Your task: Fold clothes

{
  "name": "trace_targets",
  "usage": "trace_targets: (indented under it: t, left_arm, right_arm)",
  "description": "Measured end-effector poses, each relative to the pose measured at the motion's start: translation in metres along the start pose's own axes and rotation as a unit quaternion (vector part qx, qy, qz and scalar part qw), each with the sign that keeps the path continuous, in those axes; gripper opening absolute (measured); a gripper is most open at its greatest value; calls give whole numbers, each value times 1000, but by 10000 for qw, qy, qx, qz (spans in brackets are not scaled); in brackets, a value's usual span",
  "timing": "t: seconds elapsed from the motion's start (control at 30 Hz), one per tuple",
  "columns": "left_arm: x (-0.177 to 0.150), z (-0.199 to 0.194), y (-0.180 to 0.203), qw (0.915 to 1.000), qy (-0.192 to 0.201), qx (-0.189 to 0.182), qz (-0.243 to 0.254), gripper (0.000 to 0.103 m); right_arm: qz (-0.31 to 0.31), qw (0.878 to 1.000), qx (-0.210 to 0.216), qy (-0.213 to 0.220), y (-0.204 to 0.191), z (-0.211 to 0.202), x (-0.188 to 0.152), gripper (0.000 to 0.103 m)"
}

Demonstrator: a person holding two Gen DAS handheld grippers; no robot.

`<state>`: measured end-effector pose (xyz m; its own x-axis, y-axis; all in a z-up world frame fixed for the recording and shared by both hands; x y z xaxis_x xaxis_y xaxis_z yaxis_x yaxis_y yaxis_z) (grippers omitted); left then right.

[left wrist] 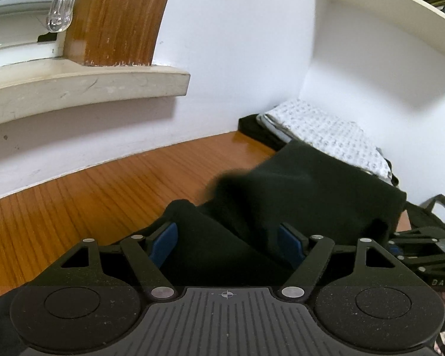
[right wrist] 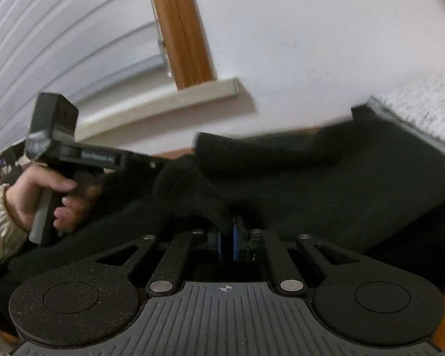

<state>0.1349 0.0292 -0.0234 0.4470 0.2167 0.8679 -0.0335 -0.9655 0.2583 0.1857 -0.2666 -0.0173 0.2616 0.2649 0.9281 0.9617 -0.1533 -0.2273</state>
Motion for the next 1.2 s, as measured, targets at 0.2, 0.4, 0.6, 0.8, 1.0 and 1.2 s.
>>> trace_targets:
  t: [0.2, 0.4, 0.6, 0.8, 1.0, 1.2]
  left_arm:
    - [2, -5, -3, 9998, 119, -35, -150, 79]
    - [7, -15, -8, 9988, 329, 42, -349, 79]
    - [9, -19, -10, 9781, -87, -198, -2071, 82]
    - [9, -4, 14, 9420, -278, -718, -3265, 92]
    - [4, 18, 21, 9280, -285, -701, -3649, 93]
    - [1, 16, 12, 9173, -107, -725, -3915, 93]
  right_arm:
    - [-186, 9997, -162, -3, 0, 2, -2, 9]
    - [-292, 9983, -396, 310, -2, 1, 2, 11]
    - [256, 9925, -427, 1112, 3, -20, 33, 11]
    - [414, 9853, -284, 1630, 3, -38, 51, 11]
    - [396, 9860, -189, 1611, 3, -39, 44, 11]
    - [-355, 9911, 15, 1281, -10, -38, 18, 11]
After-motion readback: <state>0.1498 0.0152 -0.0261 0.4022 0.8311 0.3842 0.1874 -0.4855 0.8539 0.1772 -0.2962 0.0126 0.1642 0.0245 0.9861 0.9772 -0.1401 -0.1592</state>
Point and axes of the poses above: each gripper's, at about its wrist camera, not at the fingertips, and z roughly the way its jaws point, y to its right, x to its top, the point moved 10 cm from there along z, roughly the way its jaws point, and after that the axes turned 7 degrees about y, right-handed, at the moved point
